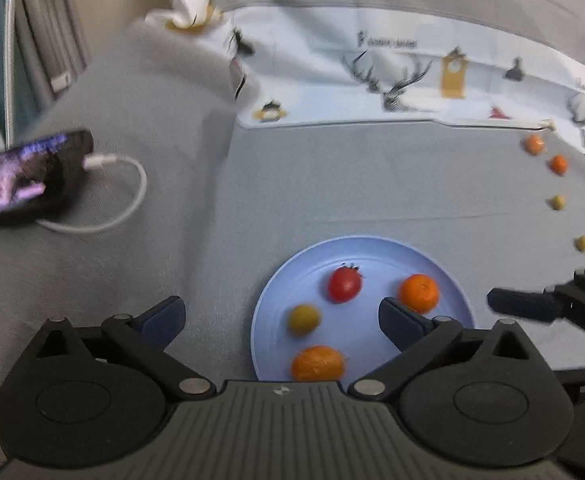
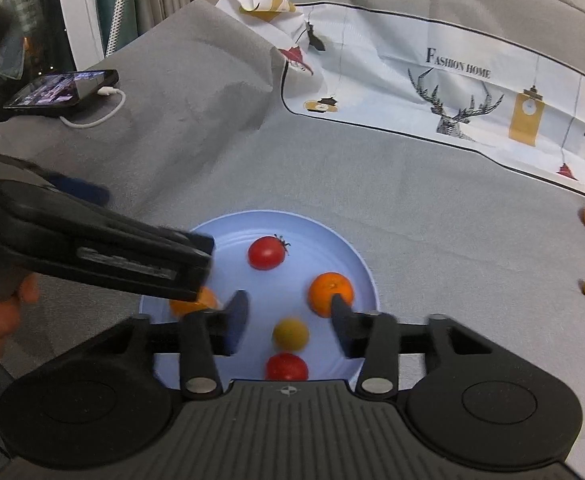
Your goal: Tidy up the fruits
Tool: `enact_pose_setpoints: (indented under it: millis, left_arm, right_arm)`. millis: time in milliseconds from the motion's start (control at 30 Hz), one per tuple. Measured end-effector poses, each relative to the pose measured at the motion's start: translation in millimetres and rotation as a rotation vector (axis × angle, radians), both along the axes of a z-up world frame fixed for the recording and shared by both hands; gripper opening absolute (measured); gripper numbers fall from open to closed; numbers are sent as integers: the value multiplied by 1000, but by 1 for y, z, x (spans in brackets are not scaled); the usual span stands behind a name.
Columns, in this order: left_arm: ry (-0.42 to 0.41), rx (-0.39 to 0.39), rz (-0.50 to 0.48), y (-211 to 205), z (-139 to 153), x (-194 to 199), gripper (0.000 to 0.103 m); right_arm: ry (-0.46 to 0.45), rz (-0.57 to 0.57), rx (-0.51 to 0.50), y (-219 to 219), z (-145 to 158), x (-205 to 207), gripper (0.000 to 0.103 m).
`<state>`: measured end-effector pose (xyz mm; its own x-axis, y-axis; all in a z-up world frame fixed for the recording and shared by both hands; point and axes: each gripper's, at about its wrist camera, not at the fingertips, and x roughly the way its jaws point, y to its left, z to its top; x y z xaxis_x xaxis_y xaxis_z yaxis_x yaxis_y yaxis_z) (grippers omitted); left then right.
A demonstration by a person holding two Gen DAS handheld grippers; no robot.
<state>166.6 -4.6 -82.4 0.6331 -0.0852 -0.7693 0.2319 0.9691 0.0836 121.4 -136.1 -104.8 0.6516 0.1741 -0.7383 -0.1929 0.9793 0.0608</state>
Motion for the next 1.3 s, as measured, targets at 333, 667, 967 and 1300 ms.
enact_pose_setpoints:
  millis: [333,667,967,1300]
  left_arm:
    - [43,-23,64,20,39,-84,103]
    - [-34,-26,90,22,69,-148,103]
    - [-94,-24,67,15,91,-188,103]
    - [-143,-21,57,11,106,-215,103]
  right_arm:
    - [63,-71,68,-10,36,-85,95]
    - [-84,-83,41,-6,77,-148,100]
    - [-193,-78,19,-6,101,-196,102]
    - [-249,-103,16,-10,114,-223,102]
